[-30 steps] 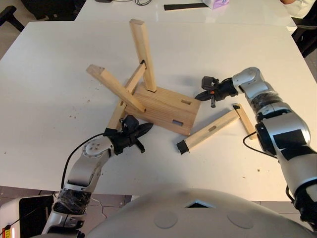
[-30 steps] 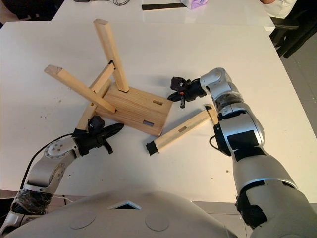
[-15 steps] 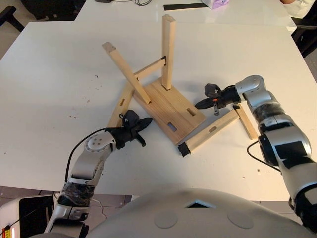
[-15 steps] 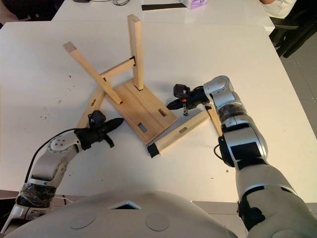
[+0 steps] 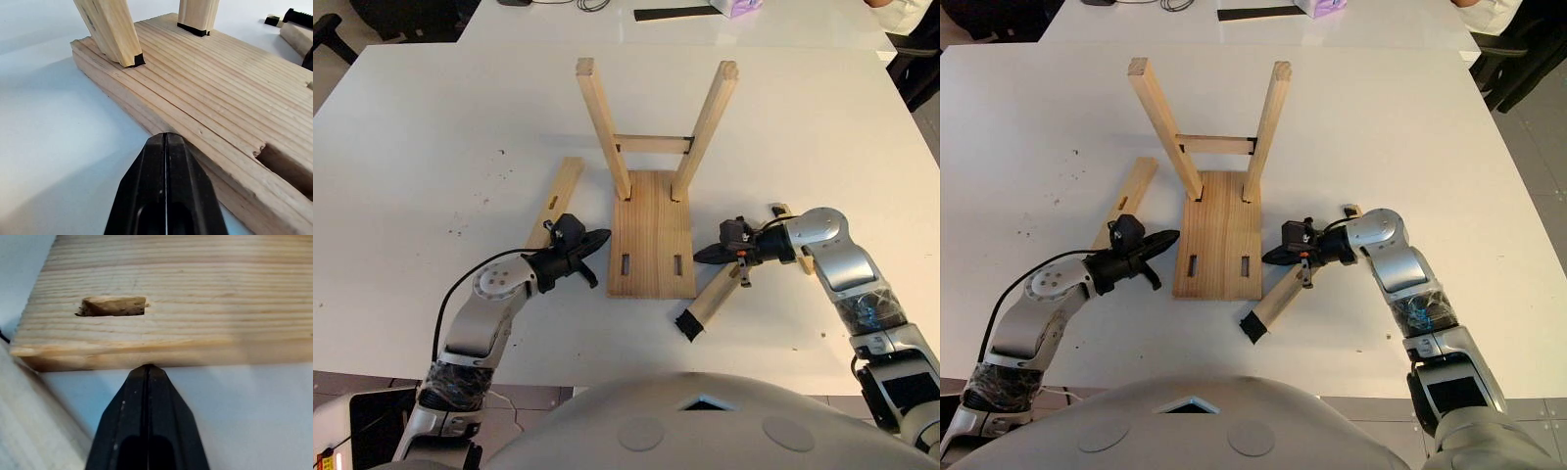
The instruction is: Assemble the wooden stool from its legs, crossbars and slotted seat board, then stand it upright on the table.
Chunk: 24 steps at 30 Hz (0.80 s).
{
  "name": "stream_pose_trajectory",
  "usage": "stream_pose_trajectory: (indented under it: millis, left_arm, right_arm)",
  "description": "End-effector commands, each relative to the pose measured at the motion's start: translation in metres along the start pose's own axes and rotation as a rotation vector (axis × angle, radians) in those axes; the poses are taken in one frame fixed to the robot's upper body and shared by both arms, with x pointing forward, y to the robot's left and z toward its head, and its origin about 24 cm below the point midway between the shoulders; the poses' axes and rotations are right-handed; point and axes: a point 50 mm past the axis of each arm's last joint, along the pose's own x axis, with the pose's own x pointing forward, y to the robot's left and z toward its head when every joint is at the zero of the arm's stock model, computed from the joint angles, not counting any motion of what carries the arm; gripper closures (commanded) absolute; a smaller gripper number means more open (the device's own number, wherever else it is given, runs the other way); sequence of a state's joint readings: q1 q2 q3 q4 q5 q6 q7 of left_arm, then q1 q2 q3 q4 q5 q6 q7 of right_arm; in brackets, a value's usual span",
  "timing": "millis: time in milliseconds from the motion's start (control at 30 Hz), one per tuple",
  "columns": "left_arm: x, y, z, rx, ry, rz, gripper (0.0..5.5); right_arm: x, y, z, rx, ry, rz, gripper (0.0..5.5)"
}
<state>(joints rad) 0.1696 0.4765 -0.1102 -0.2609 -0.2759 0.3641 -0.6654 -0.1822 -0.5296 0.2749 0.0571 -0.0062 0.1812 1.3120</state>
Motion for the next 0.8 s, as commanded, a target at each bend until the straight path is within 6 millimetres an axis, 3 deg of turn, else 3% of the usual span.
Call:
stream_pose_trajectory:
  millis: [33, 267, 467, 600, 700, 800]
  left_arm:
    - [0.009, -0.018, 0.006, -0.028, -0.052, -0.087, 5.50]
    - [0.013, -0.004, 0.014, -0.038, -0.108, 0.008, 5.50]
    - [-0.026, 0.022, 0.033, -0.064, -0.243, 0.214, 5.50]
    - [-0.043, 0.012, 0.038, -0.144, -0.341, 0.286, 5.50]
    - [-0.045, -0.006, 0.042, -0.262, -0.451, 0.323, 5.50]
    - [-0.047, -0.019, 0.054, -0.389, -0.603, 0.357, 5.50]
  right_arm:
    - [0.011, -0.004, 0.008, 0.005, -0.053, -0.054, 5.48]
    - [0.000, -0.016, 0.014, 0.013, -0.082, -0.111, 5.48]
    - [-0.077, -0.033, 0.039, 0.071, -0.239, -0.398, 5.48]
    - [-0.117, -0.032, 0.020, 0.142, -0.159, -0.642, 5.48]
    - [-0.119, -0.025, 0.001, 0.226, -0.102, -0.807, 5.48]
    - [-0.108, -0.005, -0.019, 0.322, -0.062, -0.957, 5.24]
